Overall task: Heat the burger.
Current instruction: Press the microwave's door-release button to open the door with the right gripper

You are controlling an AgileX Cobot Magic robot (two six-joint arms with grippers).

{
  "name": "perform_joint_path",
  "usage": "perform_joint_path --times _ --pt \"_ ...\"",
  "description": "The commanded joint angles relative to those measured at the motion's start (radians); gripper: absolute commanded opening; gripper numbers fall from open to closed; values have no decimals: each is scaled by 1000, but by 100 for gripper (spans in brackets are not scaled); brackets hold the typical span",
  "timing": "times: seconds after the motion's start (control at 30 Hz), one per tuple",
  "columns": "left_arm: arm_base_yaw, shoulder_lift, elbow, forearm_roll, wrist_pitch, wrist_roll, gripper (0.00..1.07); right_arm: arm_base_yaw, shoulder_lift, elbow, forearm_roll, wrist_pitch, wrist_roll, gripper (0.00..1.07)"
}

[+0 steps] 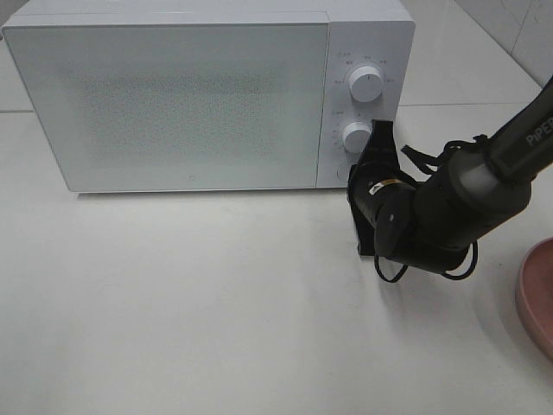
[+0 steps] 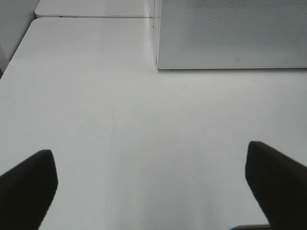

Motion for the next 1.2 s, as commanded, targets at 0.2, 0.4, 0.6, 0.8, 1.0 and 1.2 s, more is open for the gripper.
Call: perform_joint_path --times 0.2,0.4,0.6,0.8,1.0,1.2 --pt "-6 -23 3 -4 -15 -2 100 -5 27 -23 -7 -9 19 0" --pt "-6 -23 3 -4 -15 -2 100 -5 31 -38 -21 -23 18 0" --pt "-6 -23 3 -4 -15 -2 100 -5 32 -38 -27 -27 23 0" --pt "-6 -23 3 -4 -15 -2 100 -5 31 -38 -70 -31 72 0" --pt "-6 -23 3 -4 -15 -2 100 -5 31 -38 -77 -38 75 0" --pt "-6 -23 3 -4 -15 -2 100 -5 31 -38 -77 -82 74 0"
